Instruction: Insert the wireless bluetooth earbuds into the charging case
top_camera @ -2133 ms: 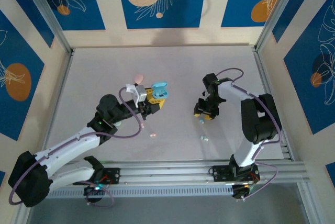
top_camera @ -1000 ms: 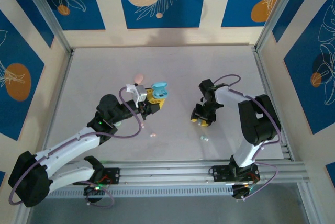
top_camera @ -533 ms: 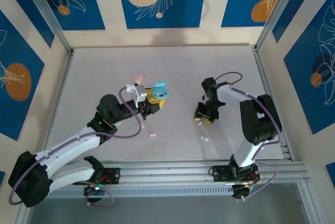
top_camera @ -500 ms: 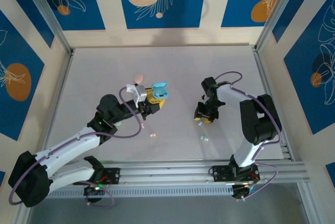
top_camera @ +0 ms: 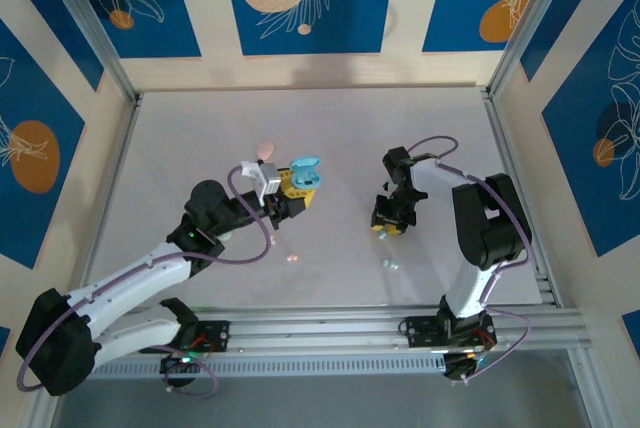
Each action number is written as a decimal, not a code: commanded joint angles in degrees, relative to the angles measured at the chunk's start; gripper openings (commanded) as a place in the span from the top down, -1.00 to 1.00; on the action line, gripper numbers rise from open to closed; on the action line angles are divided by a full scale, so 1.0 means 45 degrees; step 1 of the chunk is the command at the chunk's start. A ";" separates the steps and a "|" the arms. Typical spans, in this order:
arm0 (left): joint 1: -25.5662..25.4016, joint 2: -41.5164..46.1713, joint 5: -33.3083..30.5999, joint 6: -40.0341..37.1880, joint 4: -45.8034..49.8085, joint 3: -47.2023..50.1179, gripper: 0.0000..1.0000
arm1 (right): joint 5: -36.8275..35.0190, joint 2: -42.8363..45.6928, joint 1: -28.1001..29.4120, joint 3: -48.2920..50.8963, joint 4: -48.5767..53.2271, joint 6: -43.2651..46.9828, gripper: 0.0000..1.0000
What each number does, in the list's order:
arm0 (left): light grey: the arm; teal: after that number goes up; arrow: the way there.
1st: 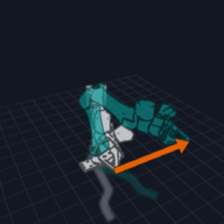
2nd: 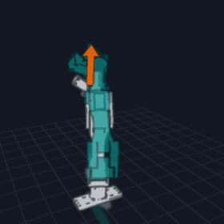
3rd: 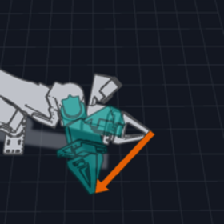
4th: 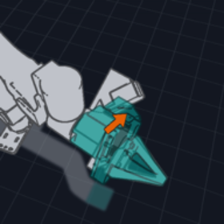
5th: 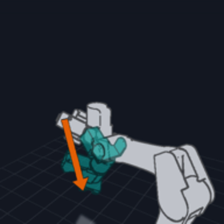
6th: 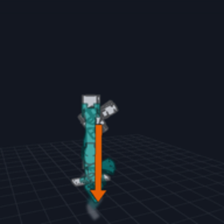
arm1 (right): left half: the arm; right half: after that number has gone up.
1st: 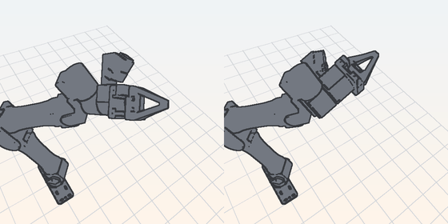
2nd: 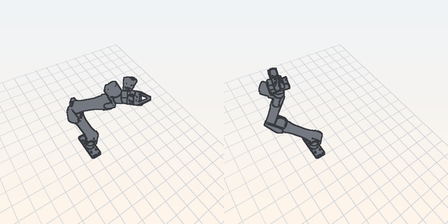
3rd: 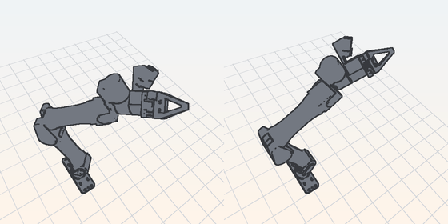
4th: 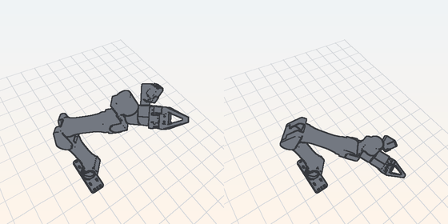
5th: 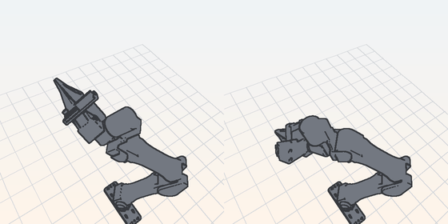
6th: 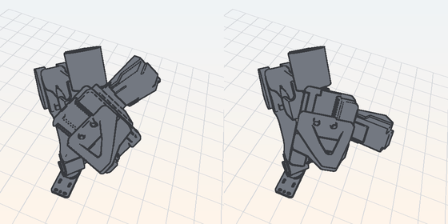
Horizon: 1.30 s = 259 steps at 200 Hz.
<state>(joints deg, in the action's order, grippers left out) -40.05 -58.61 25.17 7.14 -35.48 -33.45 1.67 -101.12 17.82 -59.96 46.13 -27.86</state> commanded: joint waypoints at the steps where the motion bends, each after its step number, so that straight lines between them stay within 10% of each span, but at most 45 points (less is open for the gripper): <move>1: -0.0181 0.0016 0.0002 0.0008 -0.0213 -0.0142 0.33 | 0.0674 -0.0220 0.0214 -0.0191 0.0168 0.0214 0.29; 259: -0.0180 -0.0168 -0.0028 0.0081 -0.0413 -0.0046 0.32 | 0.0758 0.0865 0.0355 0.0117 -0.0437 -0.0167 0.54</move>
<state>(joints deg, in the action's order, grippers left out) -40.05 -58.85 25.17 7.16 -35.51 -33.45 3.18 -101.16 19.14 -59.96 45.06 -27.51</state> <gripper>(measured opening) 0.339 0.232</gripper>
